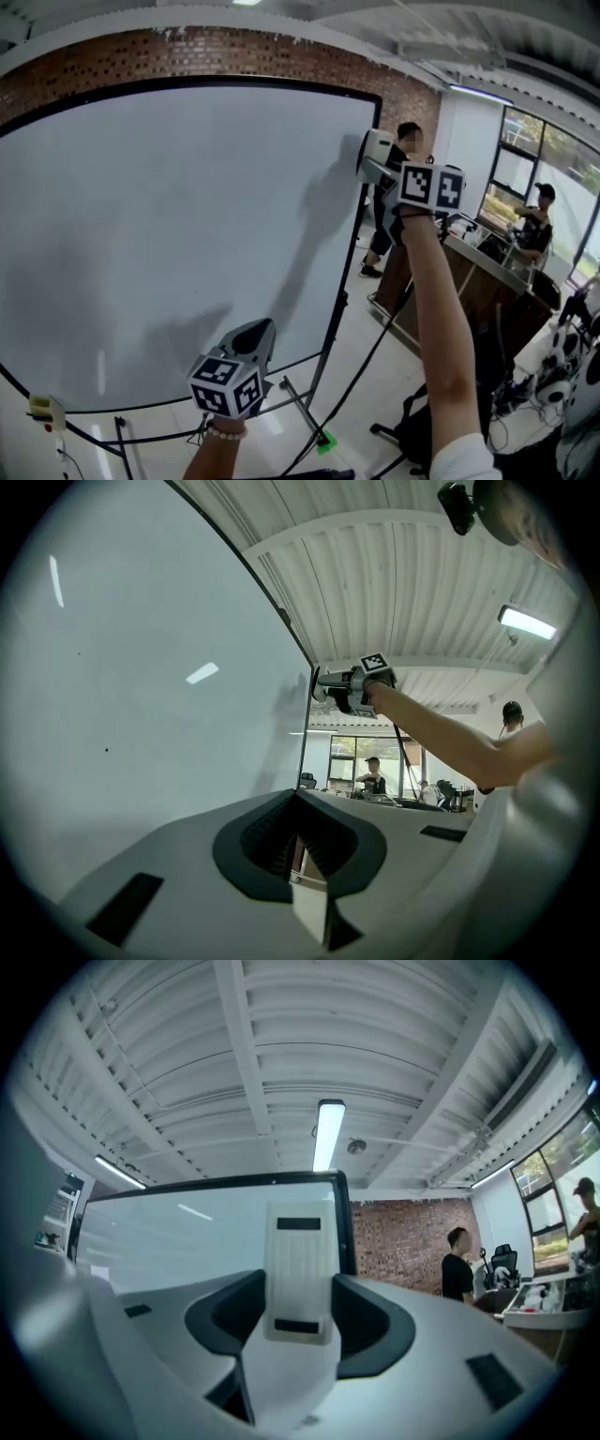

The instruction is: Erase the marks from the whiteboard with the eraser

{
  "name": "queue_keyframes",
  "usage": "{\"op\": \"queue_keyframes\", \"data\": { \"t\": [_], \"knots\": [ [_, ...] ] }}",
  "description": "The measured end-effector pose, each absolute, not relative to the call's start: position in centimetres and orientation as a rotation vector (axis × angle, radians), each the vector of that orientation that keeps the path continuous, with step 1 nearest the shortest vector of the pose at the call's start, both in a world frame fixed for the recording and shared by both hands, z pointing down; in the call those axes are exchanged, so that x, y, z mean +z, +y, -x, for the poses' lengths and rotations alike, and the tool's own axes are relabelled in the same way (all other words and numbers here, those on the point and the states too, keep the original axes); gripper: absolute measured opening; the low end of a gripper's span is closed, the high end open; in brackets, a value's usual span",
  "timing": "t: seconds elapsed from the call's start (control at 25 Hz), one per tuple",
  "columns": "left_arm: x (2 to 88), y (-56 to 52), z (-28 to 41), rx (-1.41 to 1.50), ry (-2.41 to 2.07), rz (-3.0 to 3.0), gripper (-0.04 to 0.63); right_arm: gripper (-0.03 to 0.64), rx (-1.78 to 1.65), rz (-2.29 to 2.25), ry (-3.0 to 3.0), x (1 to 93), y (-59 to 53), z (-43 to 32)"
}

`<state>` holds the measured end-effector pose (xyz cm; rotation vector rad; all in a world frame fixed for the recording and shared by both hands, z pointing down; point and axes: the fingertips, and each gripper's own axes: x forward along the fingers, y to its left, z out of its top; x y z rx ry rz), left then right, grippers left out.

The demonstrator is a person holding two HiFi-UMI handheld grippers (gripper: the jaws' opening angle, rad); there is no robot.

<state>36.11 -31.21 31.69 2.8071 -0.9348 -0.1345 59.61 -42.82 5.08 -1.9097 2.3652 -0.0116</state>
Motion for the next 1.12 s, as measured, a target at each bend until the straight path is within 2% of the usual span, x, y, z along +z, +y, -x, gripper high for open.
{"op": "queue_keyframes", "data": {
  "t": [0.28,0.52,0.68,1.12],
  "knots": [
    [32.2,-31.5,-35.8,-0.145,-0.91,-2.767,-0.012,0.242,-0.049,1.935,2.385,-0.9,-45.1,-61.0],
    [33.9,-31.4,-34.7,-0.141,-0.929,-2.715,-0.012,0.242,-0.084,1.894,2.412,-0.9,-46.7,-61.7],
    [33.4,-31.6,-34.0,-0.138,-0.982,-2.697,-0.012,0.242,0.012,1.957,2.409,-1.2,-46.5,-61.8],
    [30.8,-31.9,-32.1,-0.248,-1.167,-2.656,-0.012,0.242,0.072,1.959,2.491,-1.6,-45.9,-57.8]
  ]
}}
